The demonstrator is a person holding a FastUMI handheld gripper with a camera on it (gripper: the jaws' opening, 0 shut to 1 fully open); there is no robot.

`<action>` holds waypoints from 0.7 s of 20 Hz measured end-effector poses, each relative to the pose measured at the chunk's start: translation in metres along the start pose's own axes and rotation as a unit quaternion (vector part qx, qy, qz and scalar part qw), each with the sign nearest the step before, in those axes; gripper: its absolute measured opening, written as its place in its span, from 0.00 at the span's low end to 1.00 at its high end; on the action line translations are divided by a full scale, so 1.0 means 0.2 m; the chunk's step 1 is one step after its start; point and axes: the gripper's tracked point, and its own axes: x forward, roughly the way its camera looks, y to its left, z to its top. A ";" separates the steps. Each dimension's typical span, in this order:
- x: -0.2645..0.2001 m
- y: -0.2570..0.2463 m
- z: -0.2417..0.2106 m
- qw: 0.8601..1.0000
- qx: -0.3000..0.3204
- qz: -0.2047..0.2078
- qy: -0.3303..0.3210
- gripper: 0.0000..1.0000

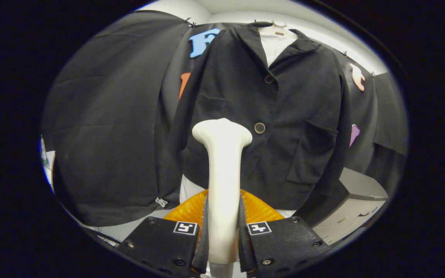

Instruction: Iron the clothes twice with a garment steamer, once on the left side and once on the right side.

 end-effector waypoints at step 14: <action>0.02 0.03 -0.42 0.995 0.007 0.002 0.100 0.34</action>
